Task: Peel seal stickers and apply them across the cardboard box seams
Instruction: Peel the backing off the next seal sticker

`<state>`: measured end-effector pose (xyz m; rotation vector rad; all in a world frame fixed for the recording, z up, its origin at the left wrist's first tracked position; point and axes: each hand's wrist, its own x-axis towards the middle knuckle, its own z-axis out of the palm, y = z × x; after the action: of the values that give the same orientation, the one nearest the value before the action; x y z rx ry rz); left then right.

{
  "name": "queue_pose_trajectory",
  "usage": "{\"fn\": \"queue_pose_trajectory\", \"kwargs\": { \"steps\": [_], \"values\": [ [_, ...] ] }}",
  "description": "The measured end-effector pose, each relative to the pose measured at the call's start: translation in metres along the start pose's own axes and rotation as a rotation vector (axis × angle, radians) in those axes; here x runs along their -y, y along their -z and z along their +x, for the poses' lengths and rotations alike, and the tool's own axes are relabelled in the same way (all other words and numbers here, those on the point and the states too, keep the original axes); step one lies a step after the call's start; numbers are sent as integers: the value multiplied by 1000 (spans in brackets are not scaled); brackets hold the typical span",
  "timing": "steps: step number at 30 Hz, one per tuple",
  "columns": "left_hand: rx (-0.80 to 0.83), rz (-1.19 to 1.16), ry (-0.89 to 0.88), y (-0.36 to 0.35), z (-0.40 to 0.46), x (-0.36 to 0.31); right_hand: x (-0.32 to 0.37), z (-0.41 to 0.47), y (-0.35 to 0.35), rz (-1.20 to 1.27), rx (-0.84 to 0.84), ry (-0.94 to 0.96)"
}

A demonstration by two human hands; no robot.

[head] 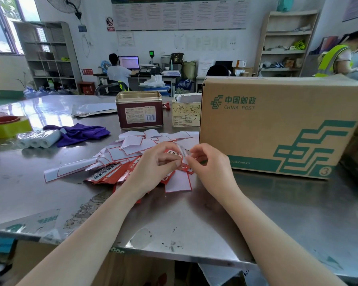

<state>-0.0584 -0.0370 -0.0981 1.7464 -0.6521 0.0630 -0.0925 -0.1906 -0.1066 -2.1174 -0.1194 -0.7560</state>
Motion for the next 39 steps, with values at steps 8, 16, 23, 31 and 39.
{"fn": "queue_pose_trajectory", "kwargs": {
  "steps": [8, 16, 23, 31, 39],
  "values": [
    [-97, 179, -9, 1, 1, 2, -1, 2, 1, -69, -20, -3],
    [-255, 54, 102, 2, 5, 4, 3, 0, 1, -21, 62, 44],
    [-258, -10, 143, 5, 6, 4, 7, -4, 3, 27, 229, 31],
    [-179, 14, 119, 5, 6, 3, 4, -1, 1, -138, 156, 109],
    [-196, 36, 136, 5, 6, 4, 7, -2, 3, -209, 178, 155]
  ]
}}
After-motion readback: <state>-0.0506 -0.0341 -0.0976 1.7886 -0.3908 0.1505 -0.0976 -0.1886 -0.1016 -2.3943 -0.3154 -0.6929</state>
